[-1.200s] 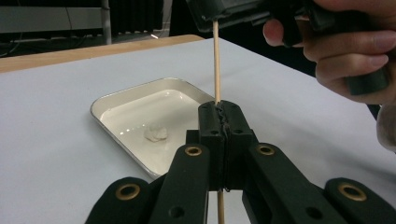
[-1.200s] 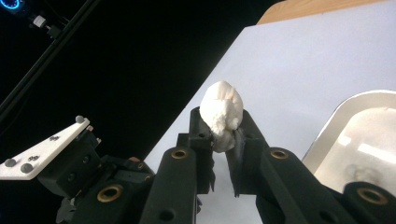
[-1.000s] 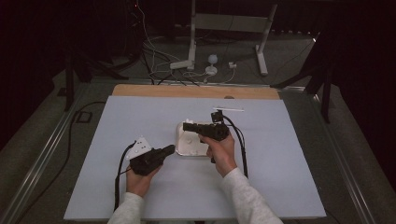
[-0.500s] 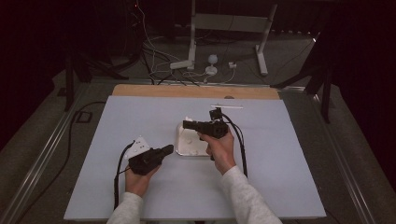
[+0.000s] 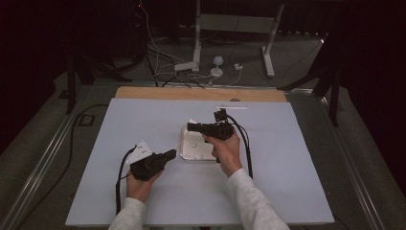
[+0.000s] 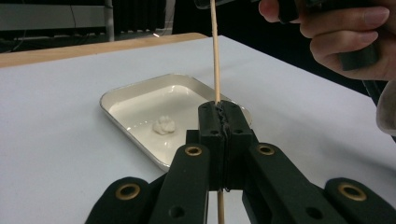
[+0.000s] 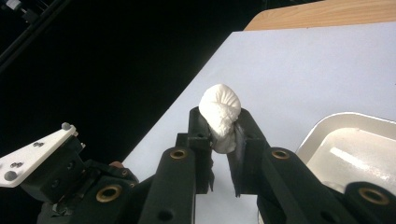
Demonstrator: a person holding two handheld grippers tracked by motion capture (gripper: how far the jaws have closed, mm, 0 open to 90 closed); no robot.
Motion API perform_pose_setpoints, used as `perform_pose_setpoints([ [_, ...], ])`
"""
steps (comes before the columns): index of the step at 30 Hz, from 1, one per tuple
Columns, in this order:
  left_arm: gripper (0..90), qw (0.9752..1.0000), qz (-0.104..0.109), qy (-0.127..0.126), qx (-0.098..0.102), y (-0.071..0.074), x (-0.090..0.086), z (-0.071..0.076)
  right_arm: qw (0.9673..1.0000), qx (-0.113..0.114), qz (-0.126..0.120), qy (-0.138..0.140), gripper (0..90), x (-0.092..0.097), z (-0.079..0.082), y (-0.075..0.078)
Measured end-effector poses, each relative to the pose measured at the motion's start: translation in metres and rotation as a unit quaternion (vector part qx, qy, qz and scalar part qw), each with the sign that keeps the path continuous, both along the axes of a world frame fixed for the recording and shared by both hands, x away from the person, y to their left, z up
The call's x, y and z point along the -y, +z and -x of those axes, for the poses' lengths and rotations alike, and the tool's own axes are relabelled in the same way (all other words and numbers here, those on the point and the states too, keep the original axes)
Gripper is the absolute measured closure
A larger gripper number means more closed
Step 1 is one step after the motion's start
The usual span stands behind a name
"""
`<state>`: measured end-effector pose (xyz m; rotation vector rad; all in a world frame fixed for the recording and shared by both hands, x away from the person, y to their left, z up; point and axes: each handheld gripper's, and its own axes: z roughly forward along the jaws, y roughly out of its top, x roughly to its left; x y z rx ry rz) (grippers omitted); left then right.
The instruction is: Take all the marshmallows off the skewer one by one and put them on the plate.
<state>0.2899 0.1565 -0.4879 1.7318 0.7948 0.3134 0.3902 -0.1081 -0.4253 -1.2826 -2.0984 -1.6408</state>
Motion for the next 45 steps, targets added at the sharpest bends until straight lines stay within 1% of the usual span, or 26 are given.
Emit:
perform_pose_setpoints([
  [3,90.0,1.0000,0.000,0.000,0.000,0.000,-0.001,0.001,1.0000,0.001,-0.002,-0.001,80.7,0.000,0.000,0.000],
  [7,90.0,1.0000,-0.001,0.001,0.000,-0.001,-0.003,0.003,1.0000,0.005,0.003,0.001,80.7,-0.001,0.000,0.000],
  [12,90.0,1.0000,-0.002,0.000,-0.001,-0.002,-0.004,0.004,1.0000,0.006,0.000,0.000,80.9,0.000,-0.001,-0.001],
  [13,90.0,1.0000,-0.007,0.000,-0.003,-0.002,-0.005,0.004,1.0000,0.008,-0.001,-0.005,81.1,0.001,-0.001,0.000],
  [14,90.0,0.9997,-0.022,0.000,-0.006,-0.004,-0.005,0.005,0.9998,0.012,0.000,-0.013,81.8,0.003,-0.002,0.001],
  [15,90.0,0.9997,-0.024,0.001,-0.009,-0.006,-0.007,0.006,0.9993,0.019,-0.005,-0.031,82.1,0.009,-0.003,0.004],
  [16,90.0,0.9997,-0.021,0.002,-0.012,-0.007,-0.009,0.006,0.9989,0.017,-0.021,-0.039,82.3,0.018,-0.006,0.007],
  [17,90.0,0.9998,-0.015,0.004,-0.010,-0.005,-0.009,0.006,0.9990,0.022,-0.014,-0.036,82.3,0.024,-0.008,0.012],
  [19,90.0,0.9999,-0.010,0.006,-0.009,-0.004,-0.009,0.004,0.9990,0.031,0.006,-0.031,82.3,0.029,-0.007,0.019],
  [20,90.0,0.9999,-0.008,0.006,-0.009,-0.004,-0.008,0.004,0.9990,0.035,0.013,-0.026,82.3,0.029,-0.006,0.020],
  [22,90.0,0.9999,-0.012,0.005,-0.008,-0.004,-0.006,0.005,0.9983,0.044,0.029,-0.025,82.2,0.027,-0.004,0.020],
  [25,90.0,0.9999,-0.008,0.005,-0.006,-0.003,-0.005,0.004,0.9977,0.048,0.043,-0.021,82.0,0.023,-0.002,0.015],
  [28,90.0,0.9999,-0.006,0.009,-0.008,-0.004,-0.006,0.003,0.9975,0.044,0.051,-0.019,81.8,0.022,-0.002,0.009],
  [30,90.0,0.9999,-0.003,0.012,-0.009,-0.003,-0.007,0.002,0.9968,0.043,0.063,-0.023,81.7,0.024,-0.002,0.005],
  [31,90.0,0.9999,-0.002,0.012,-0.008,-0.003,-0.008,0.002,0.9968,0.040,0.065,-0.023,81.6,0.025,-0.002,0.003],
  [36,90.0,0.9999,-0.003,0.015,-0.009,-0.002,-0.007,0.001,0.9941,0.033,0.100,-0.024,81.1,0.029,-0.002,-0.009],
  [38,90.0,0.9999,-0.005,0.013,-0.010,-0.002,-0.005,0.001,0.9934,0.029,0.108,-0.027,80.0,0.031,-0.002,-0.013],
  [39,90.0,0.9999,-0.006,0.012,-0.011,-0.002,-0.004,0.000,0.9932,0.027,0.110,-0.028,78.1,0.033,-0.003,-0.015],
  [41,90.0,0.9998,-0.010,0.011,-0.011,-0.003,-0.002,0.000,0.9933,0.020,0.110,-0.028,71.2,0.035,-0.004,-0.019],
  [44,90.0,0.9998,-0.010,0.012,-0.013,-0.004,-0.001,-0.001,0.9923,0.014,0.121,-0.021,59.8,0.035,-0.006,-0.024],
  [45,90.0,0.9998,-0.011,0.012,-0.013,-0.004,-0.001,-0.001,0.9921,0.013,0.123,-0.019,58.3,0.035,-0.006,-0.026],
])
